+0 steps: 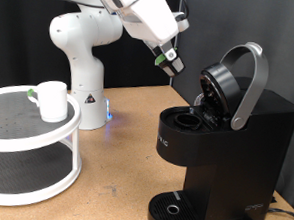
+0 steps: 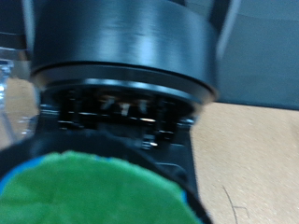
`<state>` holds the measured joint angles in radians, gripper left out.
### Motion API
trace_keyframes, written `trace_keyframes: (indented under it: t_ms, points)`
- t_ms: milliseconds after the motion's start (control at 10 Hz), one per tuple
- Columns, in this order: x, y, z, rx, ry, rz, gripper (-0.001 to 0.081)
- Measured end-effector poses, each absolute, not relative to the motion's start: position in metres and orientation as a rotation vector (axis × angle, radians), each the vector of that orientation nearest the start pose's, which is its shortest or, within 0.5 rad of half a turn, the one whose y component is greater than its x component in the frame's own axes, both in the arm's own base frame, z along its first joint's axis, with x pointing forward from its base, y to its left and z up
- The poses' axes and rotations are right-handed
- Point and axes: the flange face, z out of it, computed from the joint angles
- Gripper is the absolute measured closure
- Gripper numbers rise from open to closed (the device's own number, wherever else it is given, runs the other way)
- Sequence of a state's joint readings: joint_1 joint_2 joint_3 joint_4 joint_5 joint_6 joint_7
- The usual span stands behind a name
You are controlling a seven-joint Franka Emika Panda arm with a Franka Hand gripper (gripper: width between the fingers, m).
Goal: Make a cup of coffee with the keurig machine
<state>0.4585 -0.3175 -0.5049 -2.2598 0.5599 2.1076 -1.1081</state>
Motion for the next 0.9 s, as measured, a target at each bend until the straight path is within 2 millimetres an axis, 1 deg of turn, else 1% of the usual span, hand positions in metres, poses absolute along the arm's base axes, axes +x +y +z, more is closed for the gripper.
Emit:
trace_keyframes:
  t_ms: [300,600,900]
  points:
    - [0.482,-0.007,0.484,-2.382,-1.043,-0.559,0.0332]
    - [0.490,0.008,0.461,-2.421,-1.062,-0.535,0.0332]
    - [0.495,0.021,0.444,-2.429,-1.090,-0.517,0.0332]
